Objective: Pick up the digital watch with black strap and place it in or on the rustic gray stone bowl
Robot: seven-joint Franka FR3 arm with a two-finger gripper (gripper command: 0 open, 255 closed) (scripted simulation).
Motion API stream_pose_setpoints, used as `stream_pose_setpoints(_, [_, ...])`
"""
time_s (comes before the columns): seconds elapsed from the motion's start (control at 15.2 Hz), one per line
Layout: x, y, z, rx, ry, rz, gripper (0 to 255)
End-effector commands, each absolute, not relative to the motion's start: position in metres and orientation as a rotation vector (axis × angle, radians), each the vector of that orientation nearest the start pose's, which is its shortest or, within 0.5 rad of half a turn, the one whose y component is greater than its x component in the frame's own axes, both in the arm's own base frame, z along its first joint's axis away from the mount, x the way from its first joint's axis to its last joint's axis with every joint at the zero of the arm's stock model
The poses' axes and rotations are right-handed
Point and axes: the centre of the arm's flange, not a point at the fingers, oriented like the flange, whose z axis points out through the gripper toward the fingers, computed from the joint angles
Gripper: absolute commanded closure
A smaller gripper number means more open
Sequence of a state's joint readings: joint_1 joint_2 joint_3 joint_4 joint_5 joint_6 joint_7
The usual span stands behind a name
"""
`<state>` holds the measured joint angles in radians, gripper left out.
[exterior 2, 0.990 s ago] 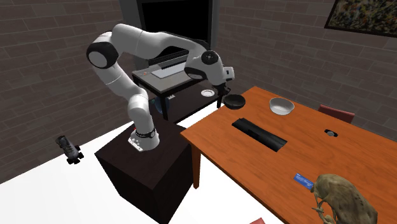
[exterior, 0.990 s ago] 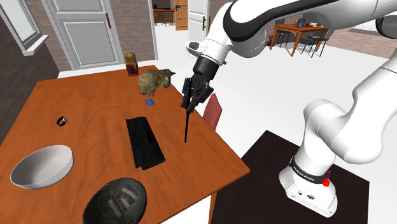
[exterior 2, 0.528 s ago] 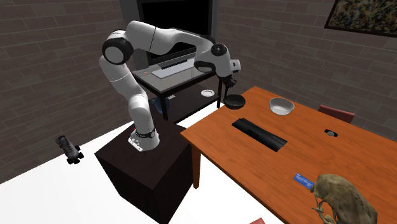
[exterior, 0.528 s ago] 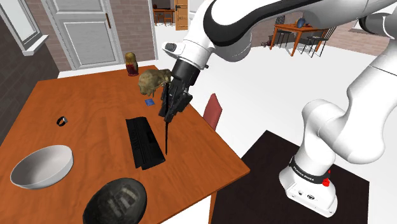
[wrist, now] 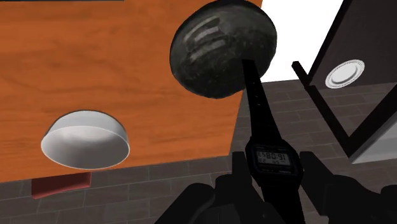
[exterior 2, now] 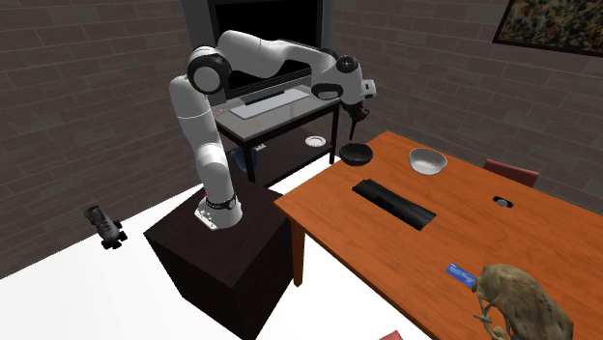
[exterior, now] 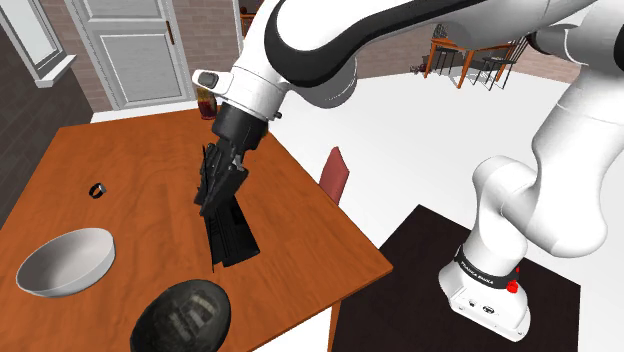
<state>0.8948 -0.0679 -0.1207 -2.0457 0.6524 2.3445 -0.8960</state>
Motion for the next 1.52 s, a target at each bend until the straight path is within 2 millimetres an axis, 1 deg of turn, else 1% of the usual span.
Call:
stream_pose_setpoints(0.0, [0.402, 0.429, 0.514, -2.052, -1.542, -0.509, 255])
stream_pose_setpoints(0.4, [0.404, 0.508, 0.519, -2.052, -1.542, -0.509, 255])
stream_pose_setpoints(1.45, [0.404, 0.508, 0.435, -2.052, -1.542, -0.509, 255])
